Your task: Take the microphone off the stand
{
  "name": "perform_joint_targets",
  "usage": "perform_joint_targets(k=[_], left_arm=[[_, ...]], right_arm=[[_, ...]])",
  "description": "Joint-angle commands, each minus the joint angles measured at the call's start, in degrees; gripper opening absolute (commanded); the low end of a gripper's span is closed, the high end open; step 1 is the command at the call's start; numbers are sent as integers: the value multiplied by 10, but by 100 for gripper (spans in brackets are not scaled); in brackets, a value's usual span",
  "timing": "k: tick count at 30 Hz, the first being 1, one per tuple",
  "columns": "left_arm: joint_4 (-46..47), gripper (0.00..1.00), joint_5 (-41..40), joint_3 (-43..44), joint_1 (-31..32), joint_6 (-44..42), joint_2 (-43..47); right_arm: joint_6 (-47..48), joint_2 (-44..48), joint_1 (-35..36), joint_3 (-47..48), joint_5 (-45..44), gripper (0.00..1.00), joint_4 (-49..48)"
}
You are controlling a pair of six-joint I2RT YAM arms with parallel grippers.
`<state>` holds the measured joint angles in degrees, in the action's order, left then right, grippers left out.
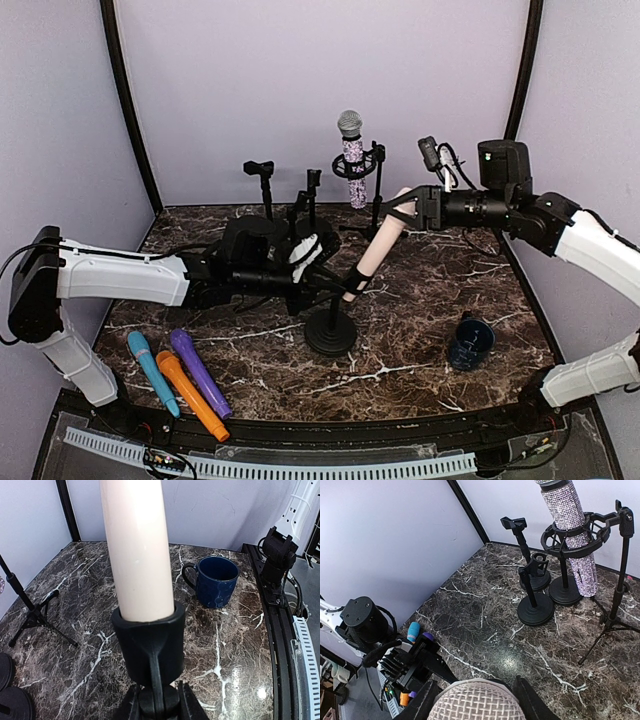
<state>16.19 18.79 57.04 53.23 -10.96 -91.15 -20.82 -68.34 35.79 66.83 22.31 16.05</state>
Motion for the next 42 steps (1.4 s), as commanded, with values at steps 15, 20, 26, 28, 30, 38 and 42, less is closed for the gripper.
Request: perform_joint_targets(k=[15,20,26,28,30,38,42], left_arm=[[-87,0,-26,-13,-8,-18,-12],[-88,0,-28,-13,-8,-19,-12],[-86,0,-27,-15,-8,-15,-12],[-82,0,-27,-17,-8,-12,-11],[-81,0,-27,-17,-8,-11,-11],[-80,0,-27,-18,-8,-9,-10],[-80,0,-25,-18,-8,-9,-9]], right_arm=[[-61,-20,-8,134,-221,29,39],[-57,-21,-9,135,-215,29,30],[-40,-2,-11,117,-165,29,-4],[-25,10,-12,104,-120,29,-34],[-12,21,-15,94,-77,29,-53],[4,59,-22,56,50,29,-117],[4,70,-26,52,62,29,-124]])
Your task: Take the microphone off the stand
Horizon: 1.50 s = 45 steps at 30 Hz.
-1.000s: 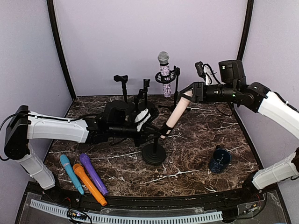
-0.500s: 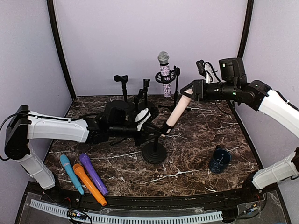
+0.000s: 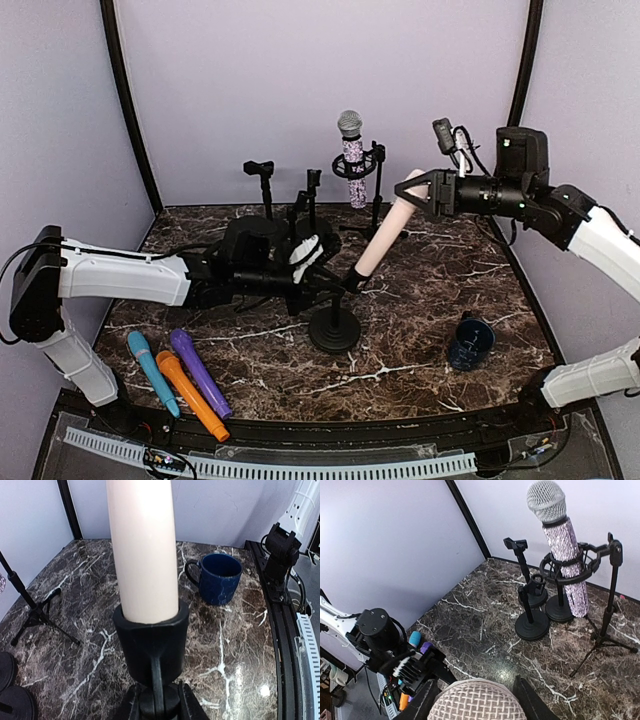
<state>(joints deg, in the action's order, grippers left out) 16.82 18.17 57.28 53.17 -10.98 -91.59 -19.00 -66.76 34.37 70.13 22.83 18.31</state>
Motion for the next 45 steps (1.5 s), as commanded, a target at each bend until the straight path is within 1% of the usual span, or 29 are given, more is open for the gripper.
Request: perform_joint_targets(k=[1,6,8,10,11,13,16,17,19,22,26,31,33,36,40,45], left_arm=[[-86,0,-19,-20,-7,-8,-5],[-86,0,-23,-20,-7,-7,-3],[-84,0,-46,-24,-7,-3,3],[-74,0,-90,-37,-7,-5,24],[-70,0,-128,-42,-7,-9,33],[-64,0,-166,-52,-16,-11,66],[-80,0,-162,-58,-74,17,114],[-81,0,-150,-60,-108,39,129],[-72,0,-143,-69,-149,62,148],[-46,0,-149,-65,-180,72,159],[-10,0,-168,-36,-209,65,135],[45,0,-216,10,-233,27,63],[57,0,-228,30,-243,6,31],[63,0,-245,63,-263,-2,-15],[75,0,-239,74,-291,20,-39],[86,0,-186,76,-322,85,-59]], right_arm=[[-13,57,-12,19,55,29,-145],[-14,66,-15,17,35,29,-139],[-13,68,-15,19,15,29,-128],[-10,69,-15,20,-6,29,-118],[-8,69,-16,20,-15,28,-116],[-8,70,-16,16,-26,28,-114],[-7,69,-16,3,-31,28,-119],[-7,69,-16,-3,-30,28,-123],[-7,68,-16,-10,-26,28,-129],[-5,69,-16,-20,-20,28,-135],[-9,78,-16,-39,-5,28,-141],[-38,90,-16,-78,7,28,-154],[-46,95,-16,-95,6,28,-150],[-50,109,-16,-109,-1,28,-137],[-50,130,-16,-120,-11,28,-128],[-47,134,-16,-122,-18,28,-128]])
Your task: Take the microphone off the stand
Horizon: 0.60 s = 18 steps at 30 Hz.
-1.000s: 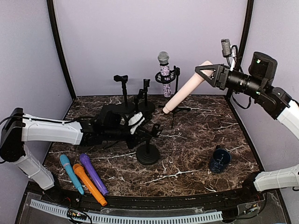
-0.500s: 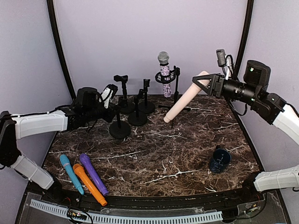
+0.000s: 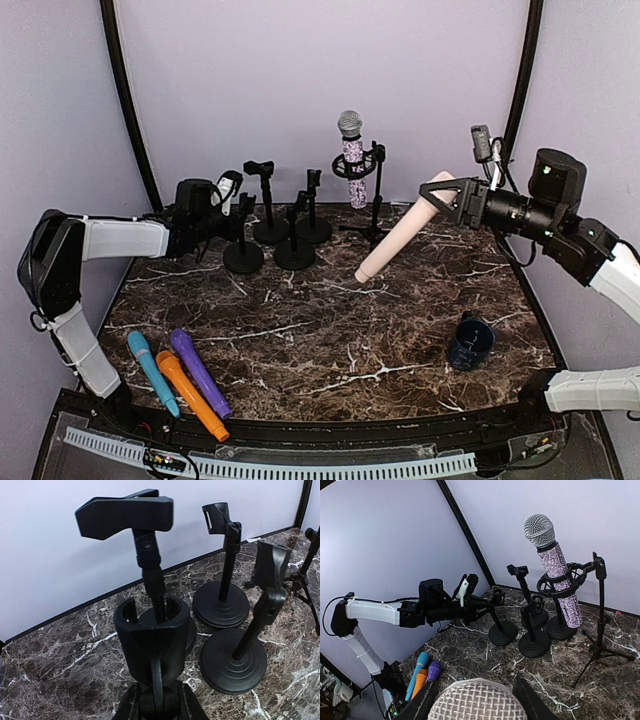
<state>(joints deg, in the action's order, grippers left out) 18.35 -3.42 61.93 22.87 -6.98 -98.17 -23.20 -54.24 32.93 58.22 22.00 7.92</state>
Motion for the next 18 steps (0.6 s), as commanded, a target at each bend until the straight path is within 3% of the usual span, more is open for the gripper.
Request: perform_joint_targets(k=[1,9,15,17,18], left_arm=[[73,0,32,31,-23,49,1],[82,0,92,51,-29,79,-35],[78,0,99,56,-29,92,-51],[73,5,101,56,-29,91,-49],[68,12,100,56,-29,91,-47]], right_arm=[[-5,7,-2,-4,-7,28,-25],[-27,-27,-1,-11,52,28,-48],[-90,-69,6,-53,99,28,-133],[-99,-96,21,-59,109,28,-146],[-98,-112,31,-59,112,28,-148]])
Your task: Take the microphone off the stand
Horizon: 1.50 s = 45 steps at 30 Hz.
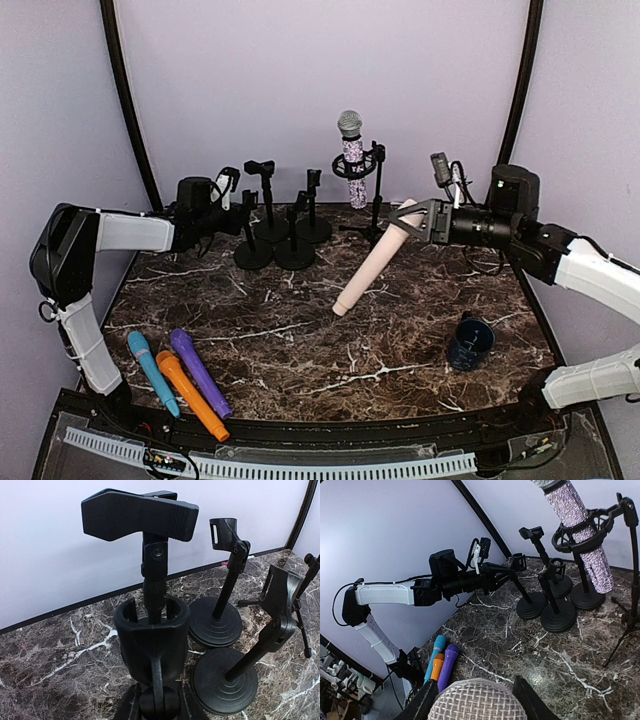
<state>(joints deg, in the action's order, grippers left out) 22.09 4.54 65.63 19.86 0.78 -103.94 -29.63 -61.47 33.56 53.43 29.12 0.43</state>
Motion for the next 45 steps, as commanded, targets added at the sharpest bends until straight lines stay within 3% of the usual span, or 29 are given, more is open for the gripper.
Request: perform_joint_targets(k=[1,3,5,11,24,35,45], left_arm=[[27,17,21,19,1,10,13],[15,39,23,18,1,4,25],[2,51,20,12,0,-3,41],[40,69,18,-80,1,-19,149],[-67,72,38,-168,1,-29,369],[-80,72,59,-169,1,-39,405],[-88,73,55,-165,1,-51,403]], right_arm=[[-34,-55,34,-11,44,28,-76],[-36,-92,57,-8,46,28,-82],[-47,-126,74,-6,47,28,-97],[-58,-253,129,44,75,28,-119],[-106,-501,180,209,199,31,-120],[-137,-639,206,332,197,35,-104],[-177,-715,221,401,139,60,-134]])
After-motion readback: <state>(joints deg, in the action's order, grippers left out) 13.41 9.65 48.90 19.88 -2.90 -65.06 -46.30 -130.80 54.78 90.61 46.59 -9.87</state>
